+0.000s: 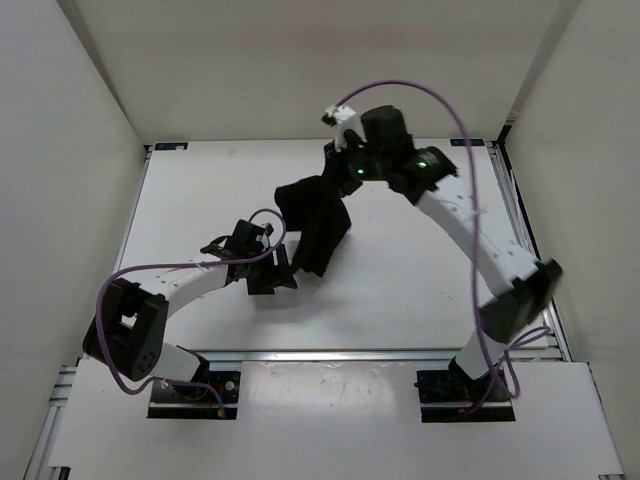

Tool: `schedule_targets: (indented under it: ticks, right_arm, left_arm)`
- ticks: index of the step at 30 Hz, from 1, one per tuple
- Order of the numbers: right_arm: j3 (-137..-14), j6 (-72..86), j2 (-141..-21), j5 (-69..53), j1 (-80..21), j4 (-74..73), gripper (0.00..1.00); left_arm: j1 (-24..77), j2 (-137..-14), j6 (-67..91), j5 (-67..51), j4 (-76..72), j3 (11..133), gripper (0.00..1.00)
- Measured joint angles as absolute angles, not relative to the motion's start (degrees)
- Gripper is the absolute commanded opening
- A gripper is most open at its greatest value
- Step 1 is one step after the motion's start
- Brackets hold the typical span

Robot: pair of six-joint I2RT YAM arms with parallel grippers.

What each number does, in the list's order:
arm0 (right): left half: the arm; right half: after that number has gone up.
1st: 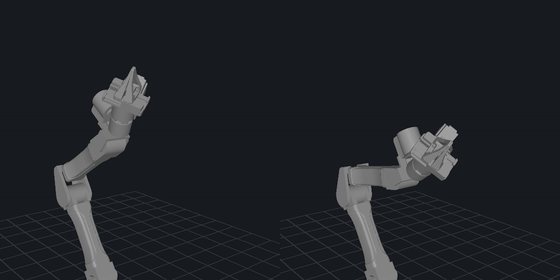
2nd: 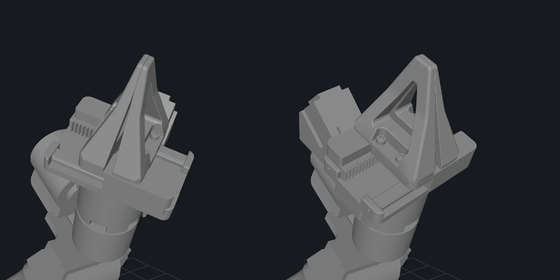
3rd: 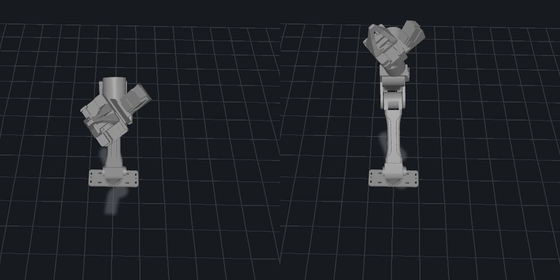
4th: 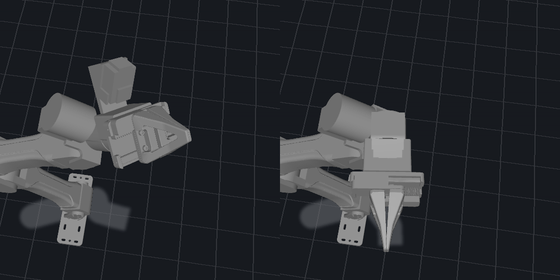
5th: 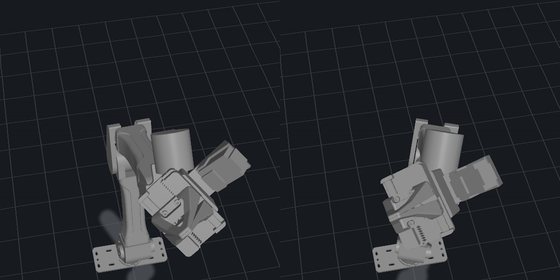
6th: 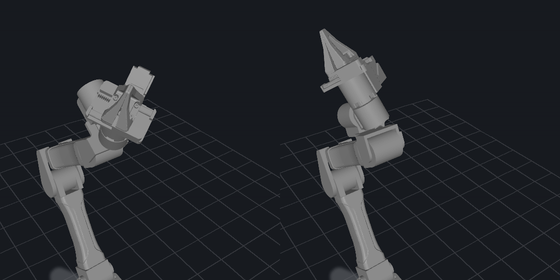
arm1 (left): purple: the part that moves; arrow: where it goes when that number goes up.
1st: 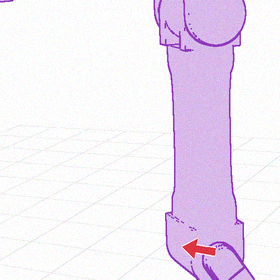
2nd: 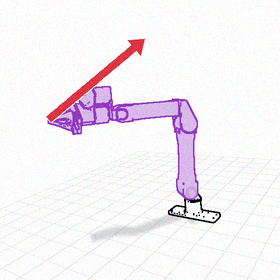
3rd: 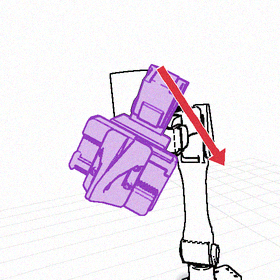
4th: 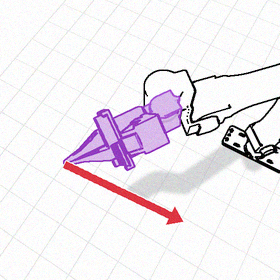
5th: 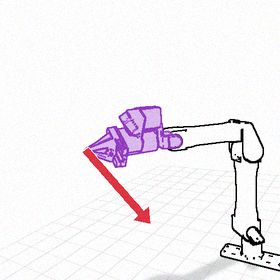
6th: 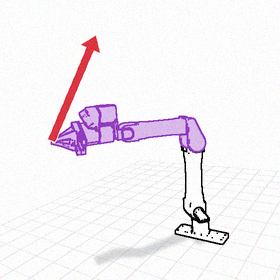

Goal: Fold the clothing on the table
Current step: Flatten the skirt out

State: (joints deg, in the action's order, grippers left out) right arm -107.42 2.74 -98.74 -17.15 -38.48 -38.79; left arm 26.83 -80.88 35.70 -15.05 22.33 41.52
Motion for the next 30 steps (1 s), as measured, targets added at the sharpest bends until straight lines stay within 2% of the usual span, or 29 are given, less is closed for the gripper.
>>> schedule_targets:
  ticks: [3,7,8,9,10,12,13,14,19,24,26,30]
  right_arm:
    - [-99.8,3.4,-86.5,-20.3,-36.4,-35.2,0.00]
    - [-77.1,7.7,-70.7,-25.0,-25.5,-30.4,0.00]
    - [-70.9,8.9,-68.2,-25.3,-22.0,-29.7,0.04]
    - [-64.7,10.0,-66.1,-25.7,-18.5,-30.0,0.24]
    - [-58.8,11.2,-65.3,-26.0,-15.4,-31.2,0.36]
    - [-48.6,12.8,-64.0,-25.1,-9.5,-35.8,0.42]
    - [-45.5,13.8,-63.3,-23.7,-8.1,-38.9,0.54]
    - [-43.2,15.1,-61.8,-21.9,-8.1,-41.9,0.56]
    - [-45.6,17.7,-54.6,-19.5,-13.0,-44.5,0.53]
    - [-47.9,20.6,-56.9,-21.5,-11.7,-40.1,0.49]
    - [-46.5,22.4,-58.6,-22.9,-11.3,-39.3,0.44]
    - [-40.2,28.5,-59.2,-24.5,-7.6,-37.5,0.44]
  left_arm:
    - [27.2,-81.9,35.6,-15.0,22.2,41.8,0.78]
    - [27.5,-82.3,35.7,-15.0,22.1,41.8,0.77]
    - [27.5,-82.3,35.8,-15.0,21.9,41.8,0.77]
    - [27.5,-82.3,35.9,-15.0,21.6,41.6,0.78]
    - [27.5,-82.1,36.0,-15.0,21.2,41.2,0.78]
    - [27.5,-81.5,36.2,-14.9,20.4,39.4,0.78]
    - [27.4,-81.0,36.3,-14.9,20.3,38.2,0.78]
    - [27.1,-80.7,36.6,-15.2,20.3,37.5,0.78]
    - [26.7,-79.8,36.6,-15.3,20.2,36.9,0.78]
    - [26.7,-80.6,36.6,-15.4,20.3,37.7,0.77]
    - [26.8,-81.5,36.6,-15.4,20.4,38.6,0.77]
    - [26.6,-85.9,35.8,-15.7,20.8,43.4,0.77]
